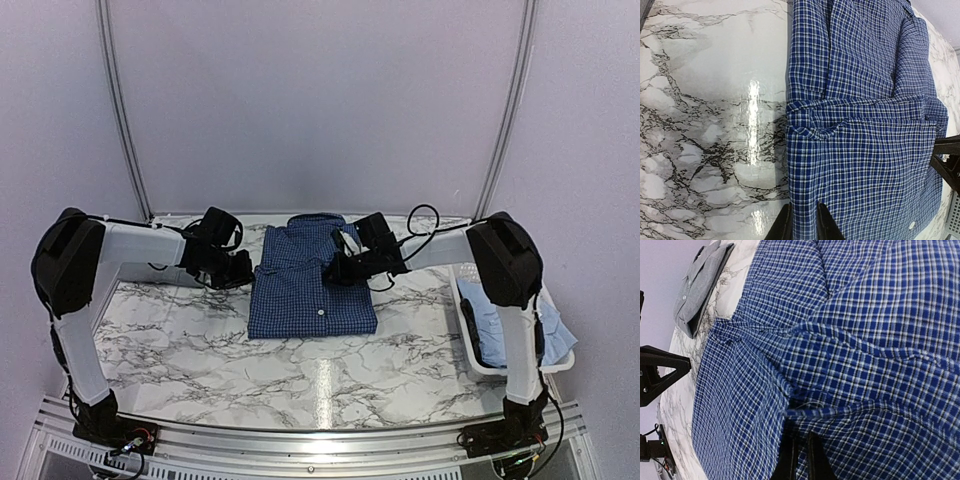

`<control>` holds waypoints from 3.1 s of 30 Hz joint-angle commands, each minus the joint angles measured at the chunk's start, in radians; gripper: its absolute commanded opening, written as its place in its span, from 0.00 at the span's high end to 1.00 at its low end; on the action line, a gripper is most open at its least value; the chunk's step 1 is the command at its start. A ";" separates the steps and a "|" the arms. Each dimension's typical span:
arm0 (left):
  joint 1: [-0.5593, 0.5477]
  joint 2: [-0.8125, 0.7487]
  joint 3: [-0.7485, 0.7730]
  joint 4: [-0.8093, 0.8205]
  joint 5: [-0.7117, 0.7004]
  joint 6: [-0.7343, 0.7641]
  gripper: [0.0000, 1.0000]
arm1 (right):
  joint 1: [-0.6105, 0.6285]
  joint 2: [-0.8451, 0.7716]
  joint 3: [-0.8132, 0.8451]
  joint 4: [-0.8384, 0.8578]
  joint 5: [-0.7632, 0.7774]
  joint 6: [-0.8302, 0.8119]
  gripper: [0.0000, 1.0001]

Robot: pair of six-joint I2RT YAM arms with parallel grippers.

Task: Fold and stack the long sleeve shirts
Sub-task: Smooth out the 2/3-rectangle-folded shirt at the center of the board, then pick up the 2/3-rectangle-folded shirt from the center of the board.

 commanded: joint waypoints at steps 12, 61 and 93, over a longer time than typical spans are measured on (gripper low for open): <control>0.009 0.087 0.081 0.002 0.025 0.029 0.82 | -0.037 0.065 0.058 0.120 -0.079 0.060 0.75; 0.051 -0.121 -0.227 0.106 0.301 -0.002 0.63 | -0.114 0.169 -0.008 0.355 -0.304 0.135 0.68; -0.041 -0.239 -0.451 0.166 0.317 -0.122 0.65 | -0.065 -0.450 -0.671 0.265 -0.051 0.063 0.74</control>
